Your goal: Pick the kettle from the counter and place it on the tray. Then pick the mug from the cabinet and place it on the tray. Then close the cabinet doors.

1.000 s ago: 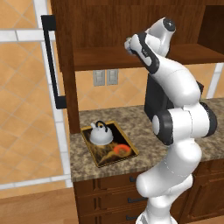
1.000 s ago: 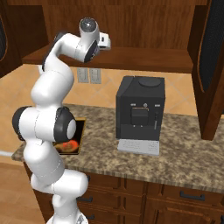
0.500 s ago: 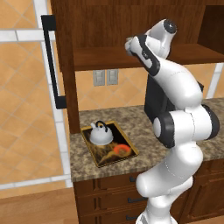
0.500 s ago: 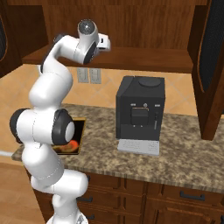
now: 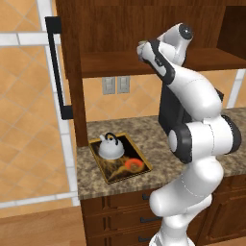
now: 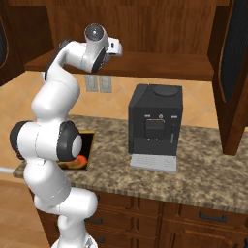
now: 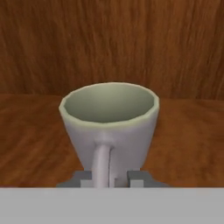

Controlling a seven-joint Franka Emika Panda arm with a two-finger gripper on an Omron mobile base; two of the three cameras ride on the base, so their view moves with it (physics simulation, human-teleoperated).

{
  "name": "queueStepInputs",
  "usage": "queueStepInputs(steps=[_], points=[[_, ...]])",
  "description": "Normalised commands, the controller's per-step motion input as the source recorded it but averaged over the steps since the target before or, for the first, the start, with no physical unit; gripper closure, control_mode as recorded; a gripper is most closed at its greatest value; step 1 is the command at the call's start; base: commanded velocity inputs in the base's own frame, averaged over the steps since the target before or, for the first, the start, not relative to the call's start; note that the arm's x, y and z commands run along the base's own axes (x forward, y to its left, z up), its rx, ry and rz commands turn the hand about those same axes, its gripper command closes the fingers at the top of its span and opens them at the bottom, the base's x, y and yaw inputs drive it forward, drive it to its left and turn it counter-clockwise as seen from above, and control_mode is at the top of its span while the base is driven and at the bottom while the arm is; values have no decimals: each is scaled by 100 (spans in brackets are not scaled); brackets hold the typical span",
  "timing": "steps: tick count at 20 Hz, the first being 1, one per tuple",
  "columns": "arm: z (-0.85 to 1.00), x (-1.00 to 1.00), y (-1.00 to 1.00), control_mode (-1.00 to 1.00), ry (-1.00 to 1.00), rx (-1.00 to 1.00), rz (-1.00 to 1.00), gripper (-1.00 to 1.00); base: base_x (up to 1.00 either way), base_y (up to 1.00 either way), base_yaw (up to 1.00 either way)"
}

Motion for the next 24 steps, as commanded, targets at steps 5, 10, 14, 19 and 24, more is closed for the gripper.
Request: queueStepInputs(steps=[5,10,14,19,24], points=[[0,-15,0,-100,-11,0,0,100,0,0,0],[3,-25,0,-100,1,0,0,100,0,0,0],[19,-86,-6,-100,3,0,0,100,0,0,0],[11,-100,-2,-100,0,0,4,100,0,0,0],[-1,-100,3,-100,0,0,24,100,0,0,0]])
